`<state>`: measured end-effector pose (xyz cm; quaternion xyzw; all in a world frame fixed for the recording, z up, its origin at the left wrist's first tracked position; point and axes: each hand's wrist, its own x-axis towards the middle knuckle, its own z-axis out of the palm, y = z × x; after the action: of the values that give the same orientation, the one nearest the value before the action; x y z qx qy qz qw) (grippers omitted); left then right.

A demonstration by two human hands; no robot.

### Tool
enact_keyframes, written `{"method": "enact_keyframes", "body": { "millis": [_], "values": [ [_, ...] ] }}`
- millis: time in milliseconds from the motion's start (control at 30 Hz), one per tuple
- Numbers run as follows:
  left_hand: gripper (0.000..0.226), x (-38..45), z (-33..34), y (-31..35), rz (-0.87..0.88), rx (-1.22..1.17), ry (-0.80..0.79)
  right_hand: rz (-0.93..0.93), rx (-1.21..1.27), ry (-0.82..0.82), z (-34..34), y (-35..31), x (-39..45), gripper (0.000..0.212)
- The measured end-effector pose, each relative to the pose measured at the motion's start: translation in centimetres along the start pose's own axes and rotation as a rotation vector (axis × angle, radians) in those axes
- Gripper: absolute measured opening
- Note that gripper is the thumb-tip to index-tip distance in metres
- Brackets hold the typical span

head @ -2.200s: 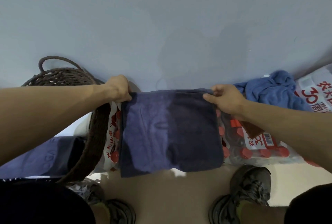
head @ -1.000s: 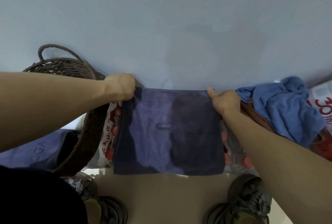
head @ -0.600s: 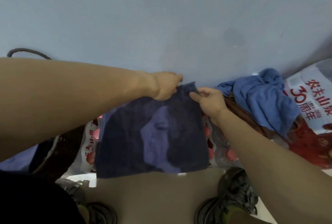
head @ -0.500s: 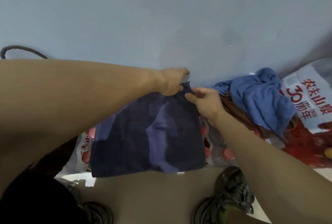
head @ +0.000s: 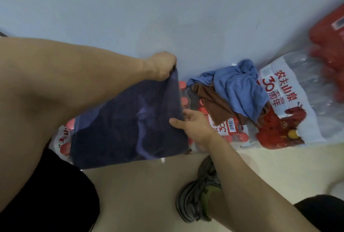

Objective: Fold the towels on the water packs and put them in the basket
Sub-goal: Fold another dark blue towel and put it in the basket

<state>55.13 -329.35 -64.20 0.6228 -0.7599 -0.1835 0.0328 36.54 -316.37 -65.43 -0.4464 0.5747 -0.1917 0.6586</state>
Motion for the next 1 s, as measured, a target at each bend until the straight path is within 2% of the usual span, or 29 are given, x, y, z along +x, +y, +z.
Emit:
{"method": "enact_keyframes", "body": {
  "millis": [100,200,300,433,600,767,833,900,1000],
  "values": [
    [0.025,0.1,-0.1,0.3,0.005,-0.062,-0.023,0.073,-0.034,0.022,-1.1,3.0,-3.4,0.023],
    [0.027,0.0,0.4,0.4,-0.038,-0.126,-0.031,0.17,0.085,-0.049,-2.0,5.3,-6.1,0.023],
    [0.028,-0.1,0.9,0.1,-0.099,-0.201,-0.046,0.275,0.132,-0.025,-2.1,6.7,-7.3,0.024],
    [0.024,0.1,1.3,-0.3,-0.105,-0.263,-0.037,0.264,0.082,0.08,-1.7,7.6,-7.7,0.025],
    [0.021,0.2,2.0,-0.3,-0.05,-0.252,-0.013,0.279,0.028,0.135,-1.3,8.4,-7.4,0.03],
    [0.023,0.1,1.9,0.1,-0.005,-0.234,-0.011,0.347,0.02,0.202,-1.4,9.1,-7.1,0.023],
    [0.03,-0.5,1.5,-0.1,0.01,-0.229,-0.011,0.369,-0.041,0.241,-1.5,9.1,-6.7,0.024],
    [0.043,-1.5,1.0,-0.5,0.019,-0.214,-0.01,0.353,-0.104,0.319,-1.6,8.9,-6.3,0.026],
    [0.054,-3.5,-0.3,-1.3,0.018,-0.192,-0.022,0.155,-0.292,0.63,-1.2,7.8,-5.4,0.022]
  ]
}}
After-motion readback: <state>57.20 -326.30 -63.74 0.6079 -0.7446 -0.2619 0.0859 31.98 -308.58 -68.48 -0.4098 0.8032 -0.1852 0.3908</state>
